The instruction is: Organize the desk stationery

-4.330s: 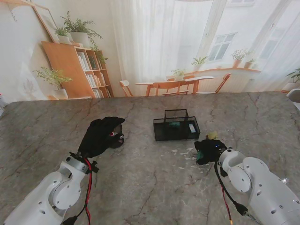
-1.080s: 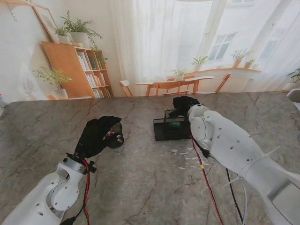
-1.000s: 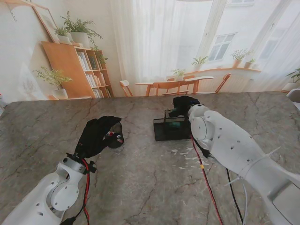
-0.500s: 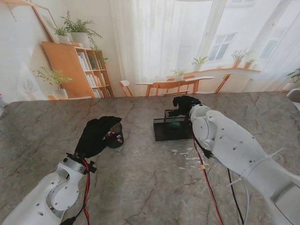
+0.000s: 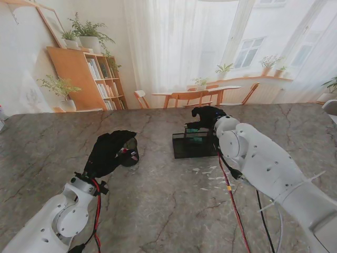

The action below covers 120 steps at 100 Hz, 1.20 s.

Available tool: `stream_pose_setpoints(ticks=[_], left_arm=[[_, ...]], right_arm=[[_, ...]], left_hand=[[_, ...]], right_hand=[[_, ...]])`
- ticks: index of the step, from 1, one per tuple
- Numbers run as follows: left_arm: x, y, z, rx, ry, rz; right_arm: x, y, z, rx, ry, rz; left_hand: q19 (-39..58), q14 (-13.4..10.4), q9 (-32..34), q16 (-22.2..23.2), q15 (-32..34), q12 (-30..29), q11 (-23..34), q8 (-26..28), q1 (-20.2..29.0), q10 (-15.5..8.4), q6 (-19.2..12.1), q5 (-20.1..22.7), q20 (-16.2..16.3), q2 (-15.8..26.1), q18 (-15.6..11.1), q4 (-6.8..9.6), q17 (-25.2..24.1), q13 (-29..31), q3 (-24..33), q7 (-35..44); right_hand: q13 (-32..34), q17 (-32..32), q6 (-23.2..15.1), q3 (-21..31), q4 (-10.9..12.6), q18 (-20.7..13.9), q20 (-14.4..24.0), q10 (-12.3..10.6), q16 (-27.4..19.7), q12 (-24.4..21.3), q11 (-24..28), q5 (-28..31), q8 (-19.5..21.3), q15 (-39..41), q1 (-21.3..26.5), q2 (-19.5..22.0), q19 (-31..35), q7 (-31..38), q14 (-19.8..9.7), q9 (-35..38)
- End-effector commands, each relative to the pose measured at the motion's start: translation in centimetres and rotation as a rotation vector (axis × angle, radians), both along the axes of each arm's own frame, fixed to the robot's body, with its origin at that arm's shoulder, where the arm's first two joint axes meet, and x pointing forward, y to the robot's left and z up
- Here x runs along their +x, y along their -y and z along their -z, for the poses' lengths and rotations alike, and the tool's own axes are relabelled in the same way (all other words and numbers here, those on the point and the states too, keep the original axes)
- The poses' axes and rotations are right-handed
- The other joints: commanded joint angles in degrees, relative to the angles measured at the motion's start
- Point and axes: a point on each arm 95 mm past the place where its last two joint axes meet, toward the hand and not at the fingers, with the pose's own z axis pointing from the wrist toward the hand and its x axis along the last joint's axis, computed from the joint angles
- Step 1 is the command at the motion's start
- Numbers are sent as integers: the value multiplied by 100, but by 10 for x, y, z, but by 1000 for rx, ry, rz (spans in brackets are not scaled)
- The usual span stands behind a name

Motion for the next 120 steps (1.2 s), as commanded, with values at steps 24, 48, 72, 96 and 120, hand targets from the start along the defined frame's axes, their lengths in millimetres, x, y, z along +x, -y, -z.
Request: stream_pose_setpoints(ticks=[24,48,72,96,120], left_arm=[[-2,1,1,-9,1,-1],[-2,1,1,-10,1,1],[-2,3,1,-10,0,9],[-2,5,1,-8,-4,18],[0,8,2,-6,-12,32]], right_arm=[[-2,3,10,-7,-40,14],[-11,12,-2,-3,0,-38],[-29,24,-24,-4,50,-117],[-54,46,-37,-40,67,-188],[-80,84,-31,-164,11,-226]], left_hand=[[-92,-121,44,27,0,32,-15,22,86,-117,-53,126,-49,326,-60,85,-34,105,-108,36],[-100,-130,39,26,-2,31,-18,22,86,-124,-64,127,-50,333,-64,85,-41,108,-106,36],[-100,-122,40,26,-3,31,-17,21,90,-115,-63,121,-48,331,-58,86,-40,104,-105,34],[-106,-125,35,27,-2,30,-19,22,82,-105,-58,127,-49,329,-60,86,-46,103,-108,36],[-105,-124,35,29,0,30,-19,23,87,-115,-65,124,-46,337,-59,86,-43,102,-107,35]], right_hand=[[188,160,312,-63,192,206,125,-228,70,50,454,326,32,59,43,235,259,2,32,707],[-718,-944,-411,-44,194,828,376,418,-57,-487,-822,-422,-142,-819,-364,447,-152,-393,620,-396],[-1629,-2180,-463,6,182,1292,760,579,-207,-784,-2104,-753,-421,-2104,-518,512,-805,-698,1114,-1081],[-3607,-5029,-389,-64,179,786,125,336,-829,-1305,-3263,-1182,-688,-4398,-523,609,-2535,-1067,738,-1984],[-4745,-5654,-388,-161,215,56,-804,120,-1070,-1672,-3744,-2003,-737,-5234,-345,676,-3714,-1560,312,-3005]])
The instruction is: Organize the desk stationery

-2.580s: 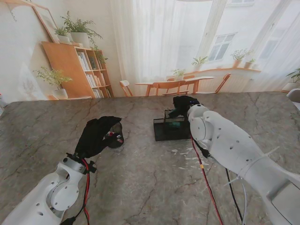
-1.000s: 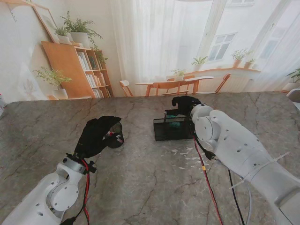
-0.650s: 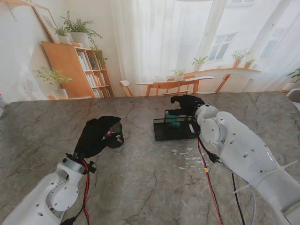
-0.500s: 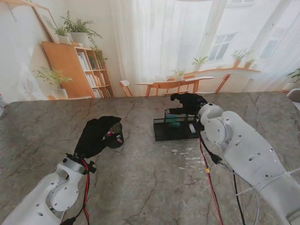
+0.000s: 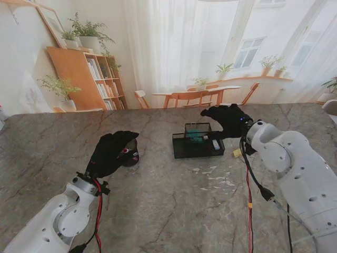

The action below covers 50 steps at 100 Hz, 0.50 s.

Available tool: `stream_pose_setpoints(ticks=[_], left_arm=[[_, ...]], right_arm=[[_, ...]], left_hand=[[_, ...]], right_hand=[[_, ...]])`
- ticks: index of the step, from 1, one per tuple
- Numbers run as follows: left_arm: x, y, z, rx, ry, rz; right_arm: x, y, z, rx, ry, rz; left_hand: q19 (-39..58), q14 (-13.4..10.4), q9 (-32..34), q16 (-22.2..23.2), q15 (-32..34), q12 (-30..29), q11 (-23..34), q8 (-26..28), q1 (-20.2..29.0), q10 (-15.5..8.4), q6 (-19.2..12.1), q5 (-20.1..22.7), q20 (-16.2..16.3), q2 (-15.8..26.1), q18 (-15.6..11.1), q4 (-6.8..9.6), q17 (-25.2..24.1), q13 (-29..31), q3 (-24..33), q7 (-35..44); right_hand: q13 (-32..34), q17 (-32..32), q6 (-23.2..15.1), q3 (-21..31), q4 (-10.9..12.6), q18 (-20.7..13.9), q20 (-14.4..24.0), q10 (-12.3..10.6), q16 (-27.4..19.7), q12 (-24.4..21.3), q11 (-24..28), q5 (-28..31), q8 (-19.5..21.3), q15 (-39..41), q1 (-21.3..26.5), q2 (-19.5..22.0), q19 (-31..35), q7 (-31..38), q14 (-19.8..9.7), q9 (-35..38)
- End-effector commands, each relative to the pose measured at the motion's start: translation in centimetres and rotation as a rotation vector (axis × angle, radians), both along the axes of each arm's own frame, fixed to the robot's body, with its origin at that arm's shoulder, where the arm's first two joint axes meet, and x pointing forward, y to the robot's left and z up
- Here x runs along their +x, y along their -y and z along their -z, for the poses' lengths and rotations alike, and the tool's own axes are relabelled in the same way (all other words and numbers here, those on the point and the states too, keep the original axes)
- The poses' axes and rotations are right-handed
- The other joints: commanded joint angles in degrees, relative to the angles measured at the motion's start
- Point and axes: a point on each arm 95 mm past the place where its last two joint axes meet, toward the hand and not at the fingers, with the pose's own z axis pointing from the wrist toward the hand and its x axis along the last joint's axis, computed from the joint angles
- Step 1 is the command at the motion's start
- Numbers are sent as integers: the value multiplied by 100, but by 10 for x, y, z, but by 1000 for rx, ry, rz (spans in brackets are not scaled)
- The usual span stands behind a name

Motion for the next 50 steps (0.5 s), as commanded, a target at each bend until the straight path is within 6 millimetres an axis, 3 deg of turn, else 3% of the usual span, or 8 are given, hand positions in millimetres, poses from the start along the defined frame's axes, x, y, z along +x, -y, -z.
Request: stream_pose_setpoints(ticks=[1,7,12,19,38,50], left_arm=[[-1,3,2,-6,-7,10],[0,4,2,-5,-9,14],[0,6,2,-3,-12,18],[1,7,3,-2,-16,22],[3,10,4,3,-28,30],[3,10,4,5,-32,31]], right_arm=[[-6,19,13,-47,-41,33],[-12,30,17,-85,-50,51],[-16,38,22,-117,-56,71],[-21,48,28,-153,-67,104],[-32,68,51,-222,-95,222],[-31,75,70,-237,-112,302]], left_hand=[[-101,-124,34,28,-1,29,-20,22,88,-114,-61,123,-46,337,-59,-101,-43,100,-96,35],[-101,-121,40,29,1,30,-17,23,73,-118,-64,125,-46,329,-61,-103,-43,103,-104,36],[-100,-125,44,31,4,31,-15,23,78,-118,-60,129,-45,330,-61,-101,-44,108,-97,37],[-101,-131,40,30,2,31,-17,23,83,-112,-63,127,-46,335,-64,-101,-43,109,-97,37],[-101,-120,41,30,0,31,-18,23,88,-116,-64,125,-44,335,-60,-103,-44,105,-100,36],[-102,-124,38,29,-1,30,-19,23,82,-111,-64,126,-44,330,-57,-102,-41,106,-98,36]], right_hand=[[-251,-141,22,-142,219,-149,-280,-17,-86,-148,-209,-302,-112,-225,25,75,-354,-209,-30,-318],[-398,-160,96,-122,234,-158,-395,54,-81,-191,-267,-210,-419,-348,111,8,-512,-611,22,-594],[-449,-175,168,-85,246,-115,-405,141,-49,-174,-272,-155,-1077,-409,191,-71,-560,-718,90,-793],[-444,-178,320,-36,258,-27,-331,285,-5,-84,-211,-137,-1403,-406,330,-203,-450,-724,202,-932],[-174,-102,694,20,273,195,154,509,214,148,-69,-123,-1593,-148,555,-408,548,-637,400,-899],[0,113,966,25,273,271,386,664,428,429,110,-134,-1378,315,640,-492,1037,-551,519,-766]])
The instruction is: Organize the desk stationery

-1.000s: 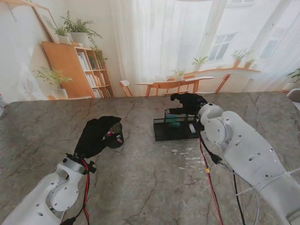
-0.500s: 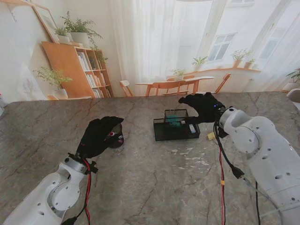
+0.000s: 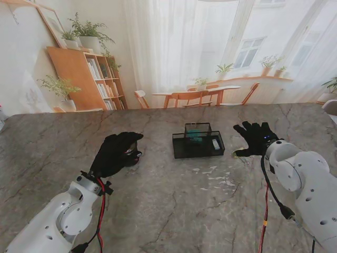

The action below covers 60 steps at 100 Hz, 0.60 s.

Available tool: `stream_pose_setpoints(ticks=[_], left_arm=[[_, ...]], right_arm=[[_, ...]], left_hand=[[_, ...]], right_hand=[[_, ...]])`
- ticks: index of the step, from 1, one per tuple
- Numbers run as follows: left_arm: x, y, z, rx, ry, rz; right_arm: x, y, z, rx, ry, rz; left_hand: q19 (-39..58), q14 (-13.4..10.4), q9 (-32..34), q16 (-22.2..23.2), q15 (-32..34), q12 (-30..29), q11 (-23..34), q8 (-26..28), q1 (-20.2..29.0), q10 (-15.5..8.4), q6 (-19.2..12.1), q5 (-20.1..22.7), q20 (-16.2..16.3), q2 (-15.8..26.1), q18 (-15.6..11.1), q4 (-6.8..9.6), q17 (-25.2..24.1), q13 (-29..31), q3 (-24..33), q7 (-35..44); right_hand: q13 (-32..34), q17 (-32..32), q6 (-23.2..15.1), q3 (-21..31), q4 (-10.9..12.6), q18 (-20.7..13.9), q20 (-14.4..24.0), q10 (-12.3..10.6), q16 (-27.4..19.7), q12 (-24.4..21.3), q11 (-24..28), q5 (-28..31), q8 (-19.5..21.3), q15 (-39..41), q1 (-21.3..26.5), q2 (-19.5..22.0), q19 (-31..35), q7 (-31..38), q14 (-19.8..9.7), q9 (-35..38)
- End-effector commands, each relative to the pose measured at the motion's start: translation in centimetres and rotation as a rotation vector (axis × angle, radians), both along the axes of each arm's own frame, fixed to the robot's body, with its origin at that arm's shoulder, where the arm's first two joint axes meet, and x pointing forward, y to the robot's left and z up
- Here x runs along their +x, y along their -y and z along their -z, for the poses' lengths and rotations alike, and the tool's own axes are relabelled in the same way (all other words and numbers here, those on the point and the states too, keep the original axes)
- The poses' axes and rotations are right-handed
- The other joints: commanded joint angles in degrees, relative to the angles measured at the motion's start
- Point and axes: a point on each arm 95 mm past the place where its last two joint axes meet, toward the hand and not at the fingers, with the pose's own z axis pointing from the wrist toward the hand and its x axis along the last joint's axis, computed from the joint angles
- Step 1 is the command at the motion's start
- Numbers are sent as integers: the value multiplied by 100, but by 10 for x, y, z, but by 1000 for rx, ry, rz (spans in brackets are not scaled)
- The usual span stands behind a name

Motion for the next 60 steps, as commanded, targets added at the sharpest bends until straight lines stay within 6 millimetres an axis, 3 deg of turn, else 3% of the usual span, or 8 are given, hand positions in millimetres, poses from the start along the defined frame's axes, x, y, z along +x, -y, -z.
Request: stream_pose_setpoints(ticks=[1,8,10,18,42,60], left_arm=[[-1,2,2,-4,-7,4],[-1,2,2,-2,-9,4],[-1,2,2,-1,-10,4],[0,2,2,1,-11,3],[-1,1,2,7,-12,-1],[-1,0,2,10,-12,-5]], right_arm=[[-2,8,22,-14,-52,30],[0,9,34,-26,-59,61],[1,9,36,-29,-60,68],[5,8,47,-34,-61,105],[14,-4,69,-9,-69,180],[19,-8,83,-20,-90,186]], left_hand=[[-100,-127,39,29,-2,30,-18,23,83,-113,-63,122,-44,333,-59,-55,-42,104,-99,35],[-99,-118,44,31,3,31,-16,24,93,-116,-63,130,-44,333,-56,-54,-42,112,-93,38],[-99,-124,40,30,0,30,-18,24,85,-110,-63,129,-43,331,-54,-56,-42,105,-99,37],[-99,-115,42,31,1,30,-18,23,84,-119,-61,123,-43,329,-57,-56,-44,107,-99,35],[-98,-120,44,31,2,29,-17,23,83,-111,-63,130,-43,330,-55,-55,-38,107,-99,37],[-97,-124,41,31,2,29,-19,23,91,-112,-61,128,-42,335,-58,-56,-42,109,-97,36]], right_hand=[[116,79,253,51,165,179,174,198,162,211,212,-27,141,259,44,-113,300,53,197,28],[197,253,454,49,167,191,357,292,309,447,339,-45,497,734,90,-138,571,118,241,173],[219,310,513,46,170,199,434,314,278,561,336,-62,821,872,104,-144,598,102,248,223],[316,542,754,51,173,218,653,431,413,818,502,-104,1395,1432,149,-171,868,227,294,398],[589,868,1064,29,179,168,896,574,547,1336,864,-239,2151,2263,213,-195,1147,697,328,692],[791,1069,1151,40,192,80,999,515,621,1566,1219,-178,2496,2640,328,-233,1260,999,239,855]])
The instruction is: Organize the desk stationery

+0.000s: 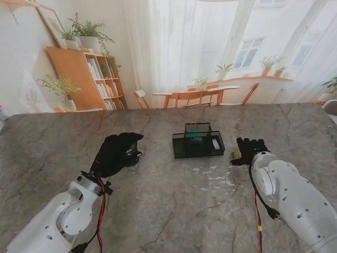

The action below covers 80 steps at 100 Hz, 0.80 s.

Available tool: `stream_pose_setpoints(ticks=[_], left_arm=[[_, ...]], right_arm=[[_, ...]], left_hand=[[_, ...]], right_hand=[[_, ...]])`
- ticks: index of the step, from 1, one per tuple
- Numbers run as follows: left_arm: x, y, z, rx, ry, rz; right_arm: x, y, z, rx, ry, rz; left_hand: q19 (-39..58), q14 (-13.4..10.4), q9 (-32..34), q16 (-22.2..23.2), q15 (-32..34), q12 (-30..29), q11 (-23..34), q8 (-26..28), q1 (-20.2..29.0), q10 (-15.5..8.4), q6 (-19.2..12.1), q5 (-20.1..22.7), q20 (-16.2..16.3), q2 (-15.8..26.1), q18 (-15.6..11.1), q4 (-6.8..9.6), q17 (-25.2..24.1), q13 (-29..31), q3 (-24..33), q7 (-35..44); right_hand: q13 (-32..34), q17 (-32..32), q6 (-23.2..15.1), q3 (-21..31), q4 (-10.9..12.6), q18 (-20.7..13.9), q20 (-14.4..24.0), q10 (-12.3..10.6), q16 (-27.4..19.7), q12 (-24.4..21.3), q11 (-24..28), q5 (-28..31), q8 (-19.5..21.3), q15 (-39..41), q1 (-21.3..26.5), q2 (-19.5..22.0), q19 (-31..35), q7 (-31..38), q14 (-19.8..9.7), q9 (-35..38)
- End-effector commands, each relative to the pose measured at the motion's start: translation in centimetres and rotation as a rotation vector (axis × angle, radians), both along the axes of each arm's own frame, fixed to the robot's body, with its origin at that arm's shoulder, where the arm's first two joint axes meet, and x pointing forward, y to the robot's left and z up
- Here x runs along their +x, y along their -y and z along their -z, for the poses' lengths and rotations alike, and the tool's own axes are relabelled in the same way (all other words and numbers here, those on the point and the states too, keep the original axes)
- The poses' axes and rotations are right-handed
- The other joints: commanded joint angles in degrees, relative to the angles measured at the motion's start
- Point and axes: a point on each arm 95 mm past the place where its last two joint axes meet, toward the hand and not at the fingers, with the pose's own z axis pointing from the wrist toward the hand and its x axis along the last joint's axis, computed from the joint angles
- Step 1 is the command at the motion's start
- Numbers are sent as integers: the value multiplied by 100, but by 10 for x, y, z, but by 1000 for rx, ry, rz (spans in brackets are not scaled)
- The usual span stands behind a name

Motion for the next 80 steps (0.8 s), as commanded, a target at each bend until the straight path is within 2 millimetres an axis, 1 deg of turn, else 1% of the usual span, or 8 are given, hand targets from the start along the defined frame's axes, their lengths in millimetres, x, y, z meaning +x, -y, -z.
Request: stream_pose_setpoints(ticks=[1,11,26,30,41,43,64,80], left_arm=[[-1,1,2,1,-4,-2],[-2,0,2,2,-4,-4],[-1,0,2,4,-7,-3],[-1,1,2,5,-8,-2],[-1,1,2,6,-11,0],[-1,1,2,6,-11,0],[-1,1,2,9,-11,-1],[-1,1,2,9,-11,-1]], right_arm=[[-1,0,7,1,-19,13],[-3,0,12,-10,-24,23],[-5,0,19,-13,-22,38],[-5,-1,20,-12,-22,39],[-6,-3,22,-11,-25,40],[-6,-3,23,-10,-25,41],[-4,-10,24,2,-33,47],[-3,-14,24,16,-32,87]], left_hand=[[-94,-119,40,31,-2,28,-19,23,92,-113,-60,126,-43,334,-58,27,-43,48,-105,35],[-94,-113,41,31,-4,29,-18,23,93,-103,-52,131,-43,332,-60,27,-44,44,-105,37],[-93,-125,44,31,-1,29,-17,23,87,-125,-57,132,-43,333,-63,25,-40,49,-109,38],[-93,-123,35,30,-4,28,-20,23,95,-128,-67,124,-43,339,-60,28,-41,42,-102,35],[-94,-119,42,30,-3,29,-18,24,90,-109,-58,135,-44,335,-64,26,-37,45,-107,39],[-95,-118,44,30,-3,29,-16,23,93,-102,-56,129,-44,336,-63,27,-40,47,-105,37],[-95,-124,40,31,-3,29,-18,23,97,-103,-53,130,-44,338,-58,27,-46,48,-105,37],[-93,-115,42,31,-2,29,-18,23,85,-113,-56,130,-44,337,-59,25,-38,51,-113,37]], right_hand=[[117,73,234,40,193,12,146,79,80,149,203,-72,196,183,105,-69,185,119,61,100],[224,207,256,19,207,-86,198,28,92,230,544,75,275,367,248,-119,239,232,-20,102],[584,633,240,-23,240,-280,295,-53,90,210,1356,443,421,710,491,-204,353,494,-193,343],[698,761,244,-41,246,-317,315,-68,64,139,1602,571,435,778,545,-218,362,550,-228,427],[916,984,225,-37,253,-372,324,-87,63,114,1818,828,451,865,614,-253,392,647,-281,660],[988,1079,211,-84,259,-387,340,-93,4,-114,2036,916,435,912,645,-241,391,687,-296,704],[1439,1564,164,-97,260,-405,329,-145,6,-180,2311,1370,443,1022,663,-203,426,869,-356,1166],[1428,1510,185,-177,258,-257,339,-52,-12,-346,2232,1395,335,989,531,172,451,780,-229,1151]])
